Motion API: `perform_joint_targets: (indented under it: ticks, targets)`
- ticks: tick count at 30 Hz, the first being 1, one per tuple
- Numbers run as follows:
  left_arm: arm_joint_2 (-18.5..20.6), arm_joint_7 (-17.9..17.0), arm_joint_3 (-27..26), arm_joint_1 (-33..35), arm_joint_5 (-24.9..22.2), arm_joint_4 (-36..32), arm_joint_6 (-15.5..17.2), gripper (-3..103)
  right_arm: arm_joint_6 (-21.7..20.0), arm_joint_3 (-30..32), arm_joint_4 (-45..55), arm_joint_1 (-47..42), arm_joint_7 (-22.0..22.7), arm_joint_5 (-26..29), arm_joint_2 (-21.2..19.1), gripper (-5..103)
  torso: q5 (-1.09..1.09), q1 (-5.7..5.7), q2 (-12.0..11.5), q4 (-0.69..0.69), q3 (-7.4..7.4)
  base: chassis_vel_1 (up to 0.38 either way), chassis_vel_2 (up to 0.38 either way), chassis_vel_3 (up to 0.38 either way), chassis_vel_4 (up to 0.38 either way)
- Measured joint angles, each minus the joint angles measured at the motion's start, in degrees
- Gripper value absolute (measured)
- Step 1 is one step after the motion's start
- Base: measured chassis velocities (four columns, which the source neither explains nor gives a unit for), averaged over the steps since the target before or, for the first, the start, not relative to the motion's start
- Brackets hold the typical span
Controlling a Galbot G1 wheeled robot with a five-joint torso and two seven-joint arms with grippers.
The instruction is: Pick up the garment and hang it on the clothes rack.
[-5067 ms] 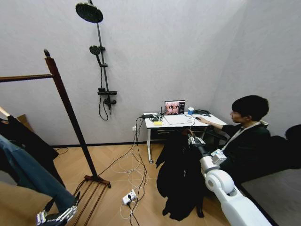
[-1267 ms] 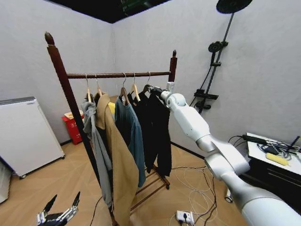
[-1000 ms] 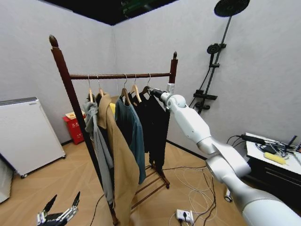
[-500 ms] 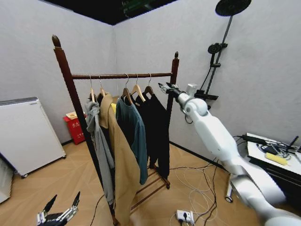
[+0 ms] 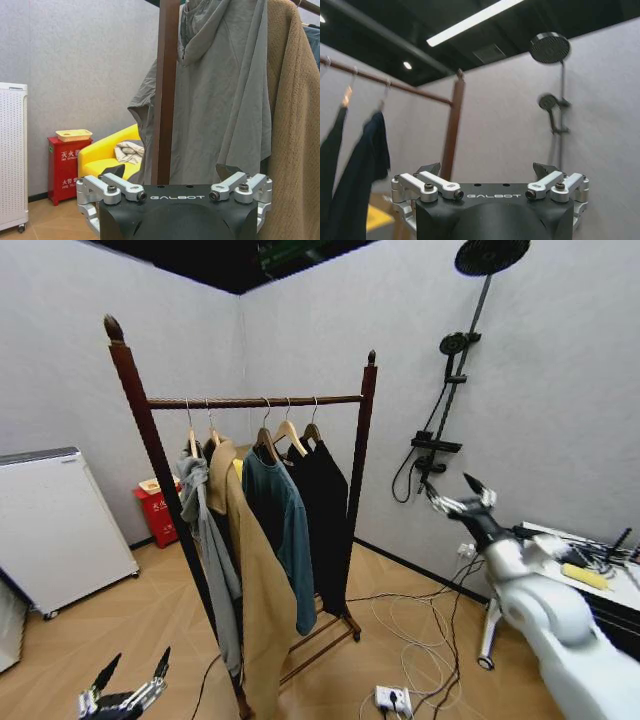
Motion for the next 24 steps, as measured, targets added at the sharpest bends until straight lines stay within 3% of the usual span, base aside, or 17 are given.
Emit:
perform_joint_targets:
  ticks: [3,5,10,24]
  targets:
    - [0.00,0.00,0.00,0.00,0.00,0.00,0.00,100,2.15,-0.33,1.12,-5.36,2.56,-2.37,2.89,100,-0.01,0.00,0.00,0.00,0.00,0.000,0.000,0.000,0.000]
    - [0.00,0.01,0.00,0.00,0.00,0.00,0.00,100,6.53,-3.29,3.29,-14.66,7.29,-8.45,9.52,100,-0.03,0.00,0.01,0.00,0.01,0.000,0.000,0.000,0.000]
    - [0.00,-0.01,0.00,0.00,0.00,0.00,0.00,100,8.15,-6.04,5.16,-17.97,8.04,-13.61,14.75,100,-0.03,0.00,-0.01,0.03,0.01,0.000,0.000,0.000,0.000]
    - [0.00,-0.01,0.00,0.00,0.00,0.00,0.00,100,7.63,-6.66,4.91,-17.57,7.91,-13.80,14.99,100,-0.01,0.02,-0.02,0.03,0.02,0.000,0.000,0.000,0.000]
